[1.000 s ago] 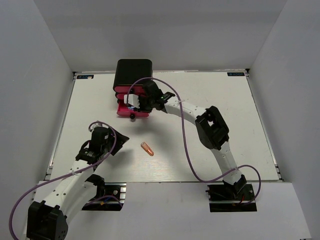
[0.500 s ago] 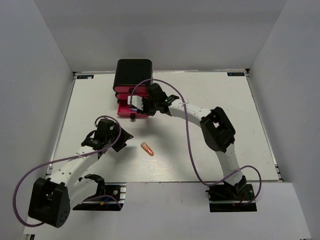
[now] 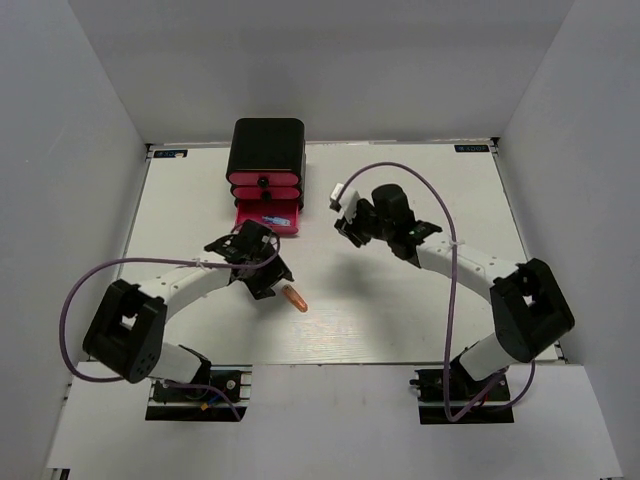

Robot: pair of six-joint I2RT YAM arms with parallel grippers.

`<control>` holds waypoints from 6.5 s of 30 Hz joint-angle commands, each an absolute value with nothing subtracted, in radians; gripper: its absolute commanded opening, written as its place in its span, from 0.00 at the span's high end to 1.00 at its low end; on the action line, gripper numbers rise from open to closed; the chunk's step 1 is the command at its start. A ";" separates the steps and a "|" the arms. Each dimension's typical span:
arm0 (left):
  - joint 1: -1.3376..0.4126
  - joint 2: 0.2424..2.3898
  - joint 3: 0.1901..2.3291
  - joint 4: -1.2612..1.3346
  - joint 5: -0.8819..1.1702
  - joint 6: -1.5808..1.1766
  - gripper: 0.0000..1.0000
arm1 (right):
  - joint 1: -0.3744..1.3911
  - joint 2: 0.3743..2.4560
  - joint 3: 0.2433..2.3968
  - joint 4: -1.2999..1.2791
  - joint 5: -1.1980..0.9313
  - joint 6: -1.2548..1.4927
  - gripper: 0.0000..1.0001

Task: Sort the stationery into containers
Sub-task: Pick up the stationery from the center of the board, then place the stationery in the storage box, then close the drawer in the storage box, then reset both arms

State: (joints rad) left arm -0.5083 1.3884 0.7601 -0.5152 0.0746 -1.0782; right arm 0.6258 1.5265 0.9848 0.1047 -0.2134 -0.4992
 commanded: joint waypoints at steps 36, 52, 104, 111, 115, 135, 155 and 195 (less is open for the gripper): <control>-0.557 1.230 0.853 -0.313 -0.357 -1.370 0.73 | 0.456 1.230 0.678 0.198 -0.411 -0.426 0.54; -0.422 1.453 0.920 -0.048 -0.488 -1.526 0.74 | 0.439 1.175 0.623 0.206 -0.399 -0.439 0.55; -0.374 1.523 0.676 0.011 -0.160 -1.042 0.40 | 0.410 1.167 0.598 0.183 -0.405 -0.446 0.53; -0.354 1.620 0.733 0.069 -0.184 -1.042 0.50 | 0.410 1.158 0.588 0.172 -0.394 -0.453 0.53; -0.345 1.651 0.761 0.069 -0.206 -1.042 0.59 | 0.408 1.164 0.589 0.169 -0.391 -0.457 0.53; -0.318 1.781 0.885 0.156 -0.235 -1.129 0.66 | 0.403 1.183 0.592 0.158 -0.397 -0.465 0.53; -0.318 1.928 1.049 0.222 -0.206 -1.299 0.65 | 0.400 1.174 0.592 0.149 -0.390 -0.465 0.53; -0.347 0.676 0.502 -0.162 0.025 -0.704 0.00 | 0.403 1.161 0.738 -0.029 -0.275 -0.124 0.10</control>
